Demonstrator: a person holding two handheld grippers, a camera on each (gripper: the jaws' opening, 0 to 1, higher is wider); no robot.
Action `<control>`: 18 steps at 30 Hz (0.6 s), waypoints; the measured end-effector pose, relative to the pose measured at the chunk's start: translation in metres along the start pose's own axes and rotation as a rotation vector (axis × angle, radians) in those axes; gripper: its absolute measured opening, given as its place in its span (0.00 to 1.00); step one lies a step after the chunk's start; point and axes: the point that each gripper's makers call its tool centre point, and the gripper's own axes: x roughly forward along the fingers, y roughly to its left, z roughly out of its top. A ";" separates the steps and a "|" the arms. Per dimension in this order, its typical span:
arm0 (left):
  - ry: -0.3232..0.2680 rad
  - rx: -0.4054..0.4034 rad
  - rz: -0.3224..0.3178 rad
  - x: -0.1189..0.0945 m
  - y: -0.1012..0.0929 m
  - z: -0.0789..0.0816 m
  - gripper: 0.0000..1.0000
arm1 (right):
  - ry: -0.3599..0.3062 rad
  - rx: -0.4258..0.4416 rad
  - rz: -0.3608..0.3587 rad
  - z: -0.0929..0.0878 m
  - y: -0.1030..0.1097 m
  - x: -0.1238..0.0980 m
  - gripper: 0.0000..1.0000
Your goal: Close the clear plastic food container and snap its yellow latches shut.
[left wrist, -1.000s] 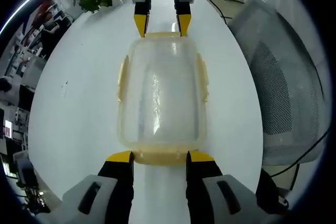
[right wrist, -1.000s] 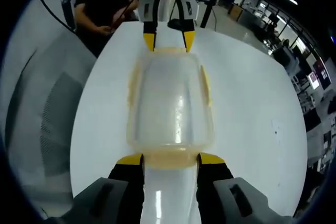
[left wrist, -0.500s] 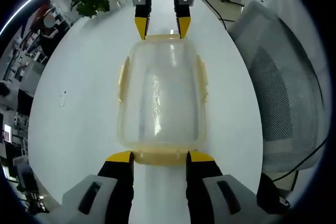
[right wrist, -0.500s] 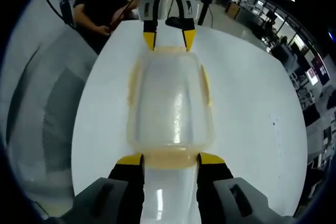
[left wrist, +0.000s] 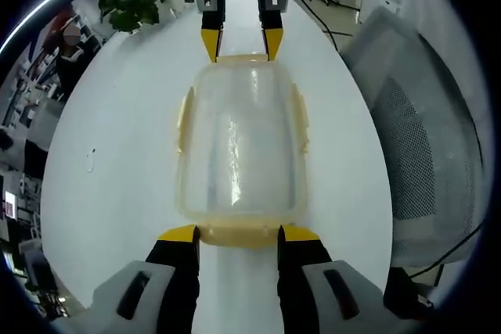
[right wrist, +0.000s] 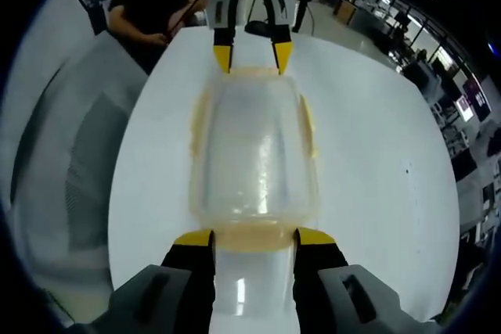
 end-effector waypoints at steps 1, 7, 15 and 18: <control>-0.002 0.000 -0.001 0.001 0.000 0.001 0.37 | 0.002 -0.002 -0.001 -0.002 0.000 -0.001 0.37; -0.011 0.000 -0.007 0.007 0.001 0.010 0.37 | 0.005 0.007 0.003 -0.012 -0.001 -0.003 0.37; -0.020 0.005 -0.012 0.012 0.002 0.018 0.37 | 0.005 0.018 0.005 -0.021 -0.001 -0.008 0.37; -0.025 0.007 -0.013 0.014 0.003 0.023 0.37 | 0.006 0.022 0.004 -0.025 -0.001 -0.009 0.37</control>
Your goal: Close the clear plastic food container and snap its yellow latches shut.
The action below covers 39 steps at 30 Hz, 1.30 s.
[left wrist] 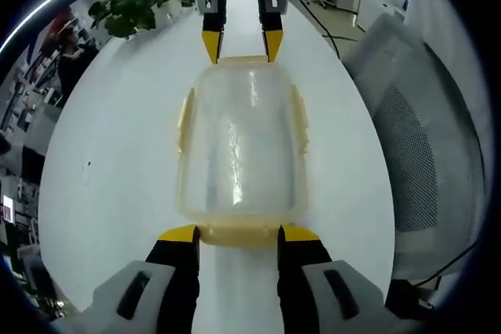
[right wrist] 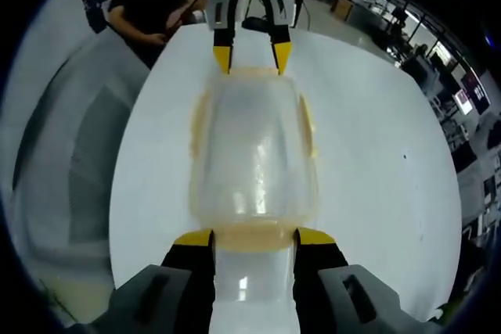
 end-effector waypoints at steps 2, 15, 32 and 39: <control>-0.002 0.002 -0.002 0.002 0.000 0.003 0.37 | 0.002 0.002 0.000 -0.003 0.000 -0.001 0.37; -0.026 0.018 -0.009 0.010 0.003 0.023 0.37 | 0.014 0.013 -0.008 -0.023 0.000 -0.010 0.37; -0.052 0.028 -0.020 0.020 0.005 0.045 0.37 | 0.020 0.034 -0.004 -0.045 0.000 -0.020 0.37; -0.064 0.028 -0.024 0.025 0.005 0.053 0.37 | 0.013 0.049 0.000 -0.054 0.000 -0.025 0.37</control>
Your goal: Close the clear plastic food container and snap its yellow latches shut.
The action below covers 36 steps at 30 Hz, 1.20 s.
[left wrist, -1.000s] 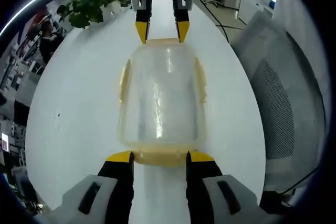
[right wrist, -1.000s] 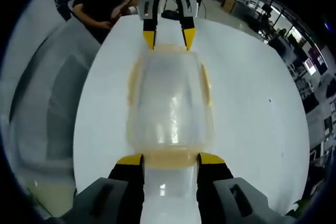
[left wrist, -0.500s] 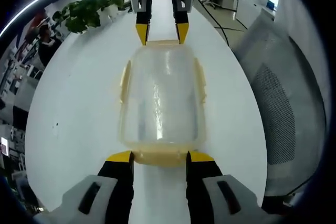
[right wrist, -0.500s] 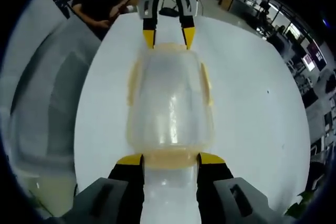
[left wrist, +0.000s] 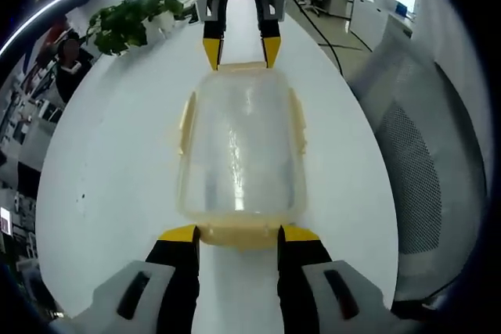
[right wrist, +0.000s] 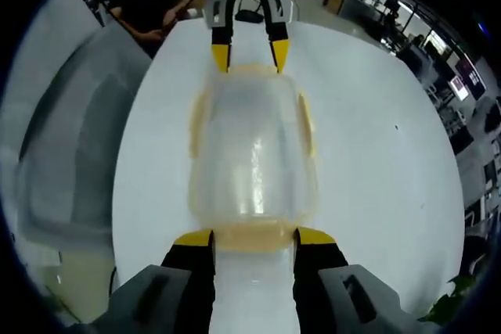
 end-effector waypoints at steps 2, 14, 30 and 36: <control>-0.006 -0.004 -0.002 0.002 -0.001 0.003 0.37 | 0.002 0.001 0.000 -0.002 0.000 -0.001 0.37; -0.032 -0.006 -0.008 0.009 0.001 0.018 0.37 | 0.015 0.007 0.009 -0.016 -0.002 -0.009 0.37; -0.056 0.007 -0.012 0.017 0.002 0.036 0.37 | 0.037 0.013 0.029 -0.034 -0.002 -0.017 0.37; -0.064 0.011 -0.019 0.021 0.002 0.042 0.37 | 0.043 0.025 0.034 -0.040 -0.001 -0.019 0.37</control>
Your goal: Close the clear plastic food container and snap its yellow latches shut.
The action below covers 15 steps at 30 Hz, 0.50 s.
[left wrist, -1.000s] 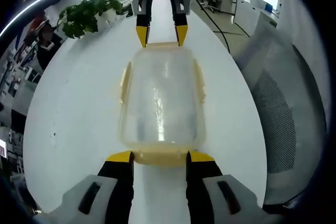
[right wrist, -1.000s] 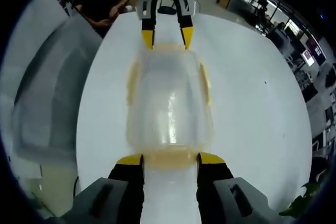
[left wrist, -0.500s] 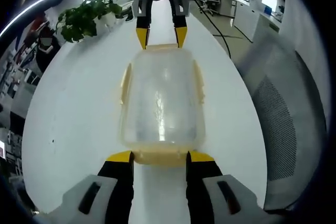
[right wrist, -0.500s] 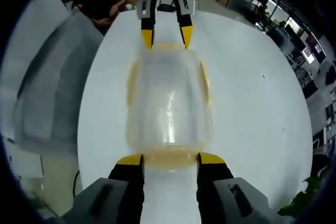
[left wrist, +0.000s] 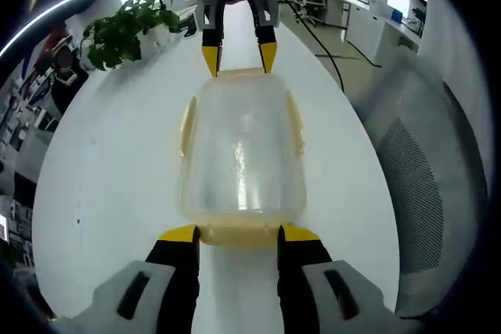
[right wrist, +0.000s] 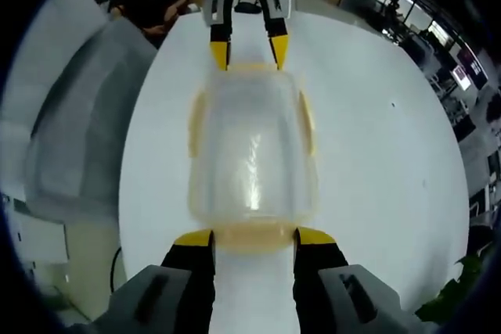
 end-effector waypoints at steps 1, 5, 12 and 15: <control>0.001 0.001 -0.001 0.001 0.000 0.001 0.37 | 0.003 0.001 0.001 -0.001 0.000 0.000 0.37; 0.001 0.007 -0.010 0.004 0.000 0.003 0.37 | 0.010 0.011 0.010 -0.006 0.001 0.002 0.37; 0.004 0.006 -0.028 0.010 0.001 0.004 0.38 | 0.025 0.023 0.026 -0.013 0.001 0.007 0.37; -0.004 0.000 -0.037 0.010 0.001 0.005 0.38 | 0.019 0.032 0.031 -0.014 0.001 0.007 0.37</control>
